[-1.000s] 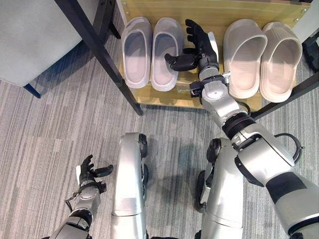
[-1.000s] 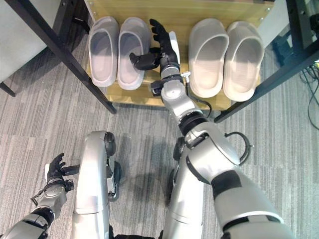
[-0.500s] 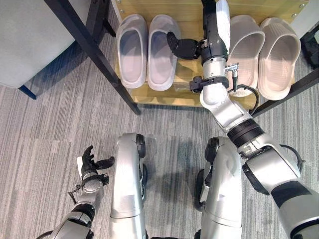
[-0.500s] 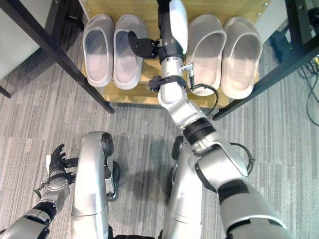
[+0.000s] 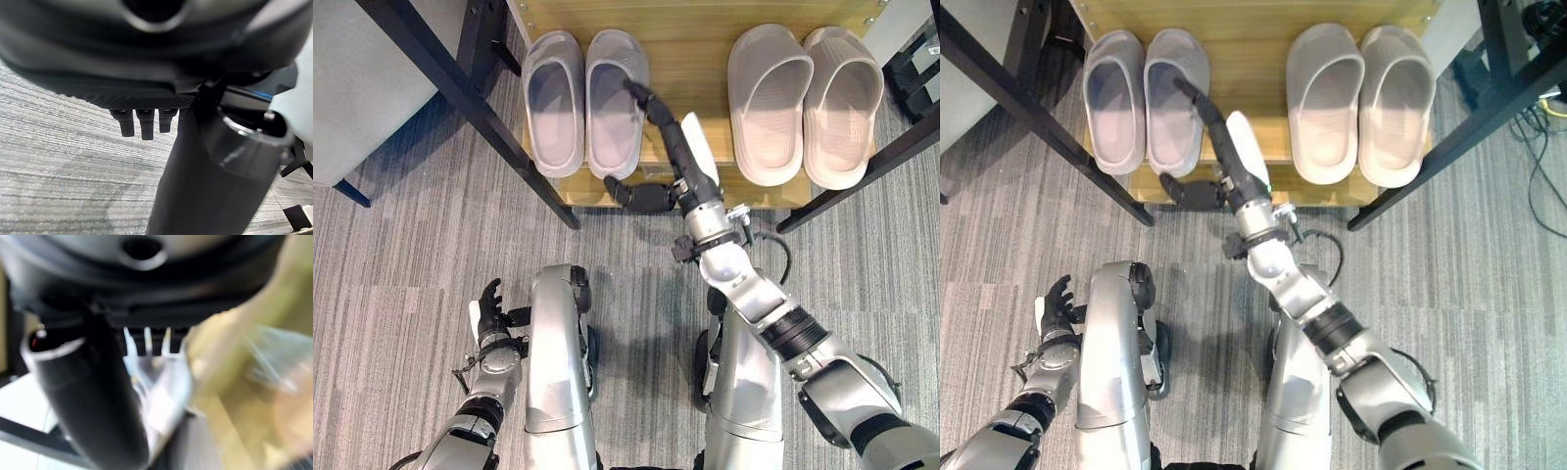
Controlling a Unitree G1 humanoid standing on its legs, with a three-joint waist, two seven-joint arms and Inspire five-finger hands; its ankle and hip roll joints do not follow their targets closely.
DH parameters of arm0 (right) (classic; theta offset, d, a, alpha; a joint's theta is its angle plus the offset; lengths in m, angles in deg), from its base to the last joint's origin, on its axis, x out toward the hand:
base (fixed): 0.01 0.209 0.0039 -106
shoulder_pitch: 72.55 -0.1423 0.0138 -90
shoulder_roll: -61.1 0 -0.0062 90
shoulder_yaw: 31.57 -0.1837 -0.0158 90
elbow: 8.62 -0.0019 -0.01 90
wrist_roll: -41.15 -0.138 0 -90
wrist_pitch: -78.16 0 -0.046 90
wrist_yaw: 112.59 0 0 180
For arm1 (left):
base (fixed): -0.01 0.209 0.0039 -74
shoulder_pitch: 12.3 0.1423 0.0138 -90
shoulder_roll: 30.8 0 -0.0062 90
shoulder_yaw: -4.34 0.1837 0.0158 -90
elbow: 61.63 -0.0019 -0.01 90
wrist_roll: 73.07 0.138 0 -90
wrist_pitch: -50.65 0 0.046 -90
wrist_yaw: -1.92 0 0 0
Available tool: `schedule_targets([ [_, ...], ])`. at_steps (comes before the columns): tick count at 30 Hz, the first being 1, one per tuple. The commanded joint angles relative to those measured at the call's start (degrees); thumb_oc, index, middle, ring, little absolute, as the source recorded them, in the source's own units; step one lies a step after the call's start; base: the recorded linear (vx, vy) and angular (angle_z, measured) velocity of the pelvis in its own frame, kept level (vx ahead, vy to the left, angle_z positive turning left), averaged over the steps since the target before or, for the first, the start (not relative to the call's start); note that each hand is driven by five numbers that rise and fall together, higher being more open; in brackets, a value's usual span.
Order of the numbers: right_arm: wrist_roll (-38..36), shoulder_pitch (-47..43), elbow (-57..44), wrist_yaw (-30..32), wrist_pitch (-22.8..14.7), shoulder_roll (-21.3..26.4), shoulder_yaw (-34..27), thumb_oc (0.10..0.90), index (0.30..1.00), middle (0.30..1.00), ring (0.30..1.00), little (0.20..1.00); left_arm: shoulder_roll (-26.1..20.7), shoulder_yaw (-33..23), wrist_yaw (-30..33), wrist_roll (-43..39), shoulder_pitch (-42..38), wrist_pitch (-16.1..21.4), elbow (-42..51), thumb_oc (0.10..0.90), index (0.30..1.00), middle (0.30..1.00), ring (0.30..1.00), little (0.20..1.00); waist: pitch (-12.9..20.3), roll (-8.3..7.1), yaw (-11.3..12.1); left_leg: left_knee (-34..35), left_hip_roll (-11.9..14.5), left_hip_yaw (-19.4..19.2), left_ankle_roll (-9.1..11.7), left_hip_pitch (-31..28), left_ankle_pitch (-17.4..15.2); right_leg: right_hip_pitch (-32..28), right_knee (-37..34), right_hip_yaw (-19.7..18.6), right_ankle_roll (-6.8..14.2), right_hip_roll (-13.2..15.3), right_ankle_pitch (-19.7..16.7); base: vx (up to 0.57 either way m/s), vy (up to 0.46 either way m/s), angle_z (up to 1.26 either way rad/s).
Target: Arrange the slippers neatly on the shoe rack.
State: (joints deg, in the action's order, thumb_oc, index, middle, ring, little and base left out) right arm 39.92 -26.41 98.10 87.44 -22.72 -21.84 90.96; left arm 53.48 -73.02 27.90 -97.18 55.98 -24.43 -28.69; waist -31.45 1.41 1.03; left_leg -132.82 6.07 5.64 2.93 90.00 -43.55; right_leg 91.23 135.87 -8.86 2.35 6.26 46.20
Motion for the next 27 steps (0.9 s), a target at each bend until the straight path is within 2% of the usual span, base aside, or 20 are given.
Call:
schedule_targets([
  [1, -4.5, -7.1, -7.9, -1.1, -6.5, -2.0, -2.4, 0.8, 0.9, 0.9, 0.9, 0.9, -2.2, -1.6, 2.3, 1.5, 1.4, 2.6, 1.9, 0.8, 0.9, 0.9, 0.9, 0.9, 1.7, 0.11, 2.7, -0.5, -2.8, 3.6, -3.1, 0.0, -0.4, -1.3, 0.2, -1.6, -3.1, 2.4, -2.0, 0.0, 0.0, 0.0],
  [4, -13.7, -9.1, -1.1, -3.3, -7.9, -4.1, -2.3, 0.8, 0.9, 0.9, 0.9, 0.9, -2.8, -0.8, 2.0, 1.3, 1.7, 2.8, 2.8, 0.8, 0.9, 0.9, 0.9, 0.9, 1.7, 0.42, 3.2, -0.4, -2.8, 3.6, -3.1, 0.0, -0.2, -1.3, 0.2, -1.6, -3.0, 2.4, -2.1, 0.0, 0.0, 0.0],
  [6, -13.7, -9.2, -1.0, -3.3, -7.9, -4.1, -2.3, 0.8, 0.9, 0.9, 0.9, 0.9, -2.9, -0.8, 2.0, 1.3, 1.7, 2.8, 2.8, 0.8, 0.9, 0.9, 0.9, 0.9, 1.7, 0.41, 3.2, -0.4, -2.8, 3.6, -3.1, 0.0, -0.2, -1.3, 0.3, -1.6, -3.0, 2.4, -2.0, 0.0, 0.0, 0.0],
  [7, -13.7, -11.9, 2.9, -2.1, -7.7, -3.9, -2.1, 0.8, 0.9, 0.9, 0.9, 0.9, -3.1, -0.8, 1.7, 0.7, 1.6, 3.1, 3.1, 0.8, 0.9, 0.9, 0.9, 0.9, 1.7, 0.66, 3.4, -0.3, -2.9, 3.6, -3.0, 0.0, -0.1, -1.3, 0.3, -1.6, -3.0, 2.4, -2.1, 0.0, 0.0, 0.0],
  [18, -21.3, -24.1, 18.5, -1.8, -7.6, -5.1, -0.6, 0.8, 0.9, 0.9, 0.9, 0.9, -4.7, 0.5, 0.0, -2.8, 1.0, 4.4, -0.1, 0.8, 0.9, 0.9, 0.9, 0.9, 1.7, 1.1, 4.6, -0.5, -3.1, 3.8, -2.6, 0.0, 0.1, -1.3, 0.9, -2.2, -2.9, 2.5, -2.2, 0.0, 0.0, 0.0],
  [23, -21.4, -27.7, 22.8, -1.6, -7.1, -5.2, 1.8, 0.8, 0.9, 0.9, 0.9, 0.9, -4.8, 1.3, -0.8, -4.0, 1.0, 4.9, -1.5, 0.8, 0.9, 0.9, 0.9, 0.9, 1.7, 1.06, 5.0, -0.4, -3.2, 4.0, -2.4, 0.0, 0.2, -1.3, 1.1, -2.4, -2.8, 2.6, -2.3, 0.0, 0.0, 0.0],
  [27, -17.8, -30.7, 23.8, 0.9, -6.8, -3.9, 2.4, 0.8, 0.9, 0.9, 0.9, 0.9, -4.9, 1.4, -1.4, -4.8, 1.1, 5.0, -3.0, 0.8, 0.9, 0.9, 0.9, 0.9, 1.7, 0.94, 5.2, -0.4, -3.3, 4.2, -2.3, 0.0, 0.2, -1.3, 1.3, -2.7, -2.8, 2.7, -2.3, 0.0, 0.0, 0.0],
])
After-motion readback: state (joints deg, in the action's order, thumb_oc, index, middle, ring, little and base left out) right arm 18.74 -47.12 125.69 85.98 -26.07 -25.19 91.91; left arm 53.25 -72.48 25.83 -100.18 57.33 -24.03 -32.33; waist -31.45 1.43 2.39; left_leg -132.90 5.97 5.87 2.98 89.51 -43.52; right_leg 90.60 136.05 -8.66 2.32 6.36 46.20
